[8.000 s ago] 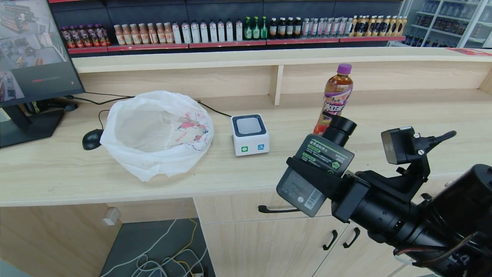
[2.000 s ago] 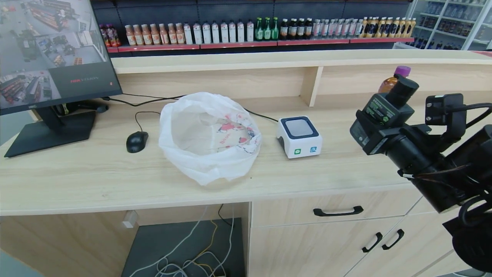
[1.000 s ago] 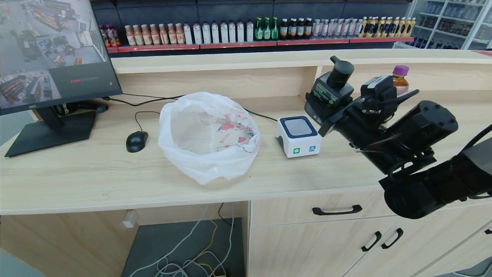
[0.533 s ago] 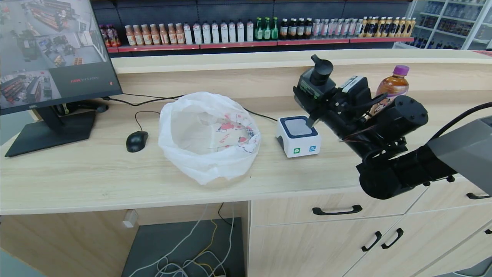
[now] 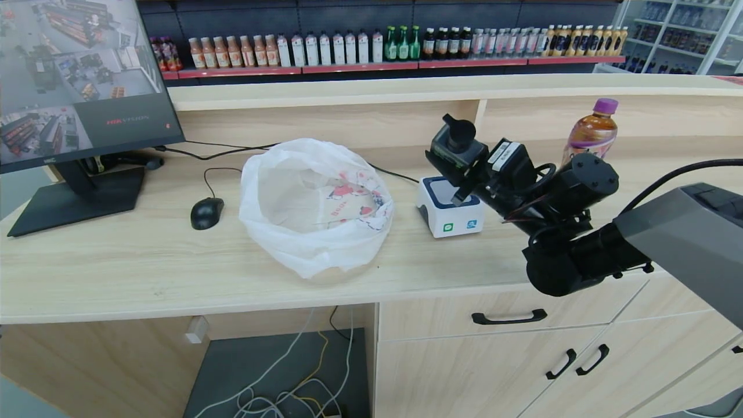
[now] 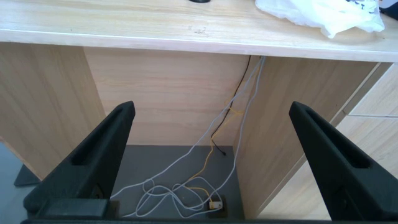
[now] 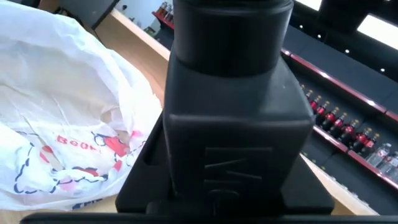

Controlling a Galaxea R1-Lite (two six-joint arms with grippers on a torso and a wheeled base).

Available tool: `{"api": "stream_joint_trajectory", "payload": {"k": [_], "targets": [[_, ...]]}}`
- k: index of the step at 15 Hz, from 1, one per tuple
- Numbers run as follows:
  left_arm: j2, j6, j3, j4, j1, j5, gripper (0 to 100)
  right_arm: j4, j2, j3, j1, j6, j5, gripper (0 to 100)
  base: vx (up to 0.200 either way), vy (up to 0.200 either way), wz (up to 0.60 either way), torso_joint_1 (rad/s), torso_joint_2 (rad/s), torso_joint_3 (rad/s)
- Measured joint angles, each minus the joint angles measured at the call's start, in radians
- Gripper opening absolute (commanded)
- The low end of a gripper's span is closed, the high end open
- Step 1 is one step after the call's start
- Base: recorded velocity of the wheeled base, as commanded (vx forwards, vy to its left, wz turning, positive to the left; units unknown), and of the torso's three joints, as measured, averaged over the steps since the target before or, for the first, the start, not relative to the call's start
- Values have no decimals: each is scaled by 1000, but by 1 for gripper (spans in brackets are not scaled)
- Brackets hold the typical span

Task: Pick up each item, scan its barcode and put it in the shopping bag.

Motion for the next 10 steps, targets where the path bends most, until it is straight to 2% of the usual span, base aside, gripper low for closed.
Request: {"api": "stream_joint_trajectory", "payload": {"k": [6,10], "targets": [[0,0,0,0,0,0,100,0,9,-5,-58,-36,11,0,0,0,0,0,0,0],[0,0,0,0,0,0,100,0,24,-5,-86,-55,54,0,0,0,0,0,0,0]]}}
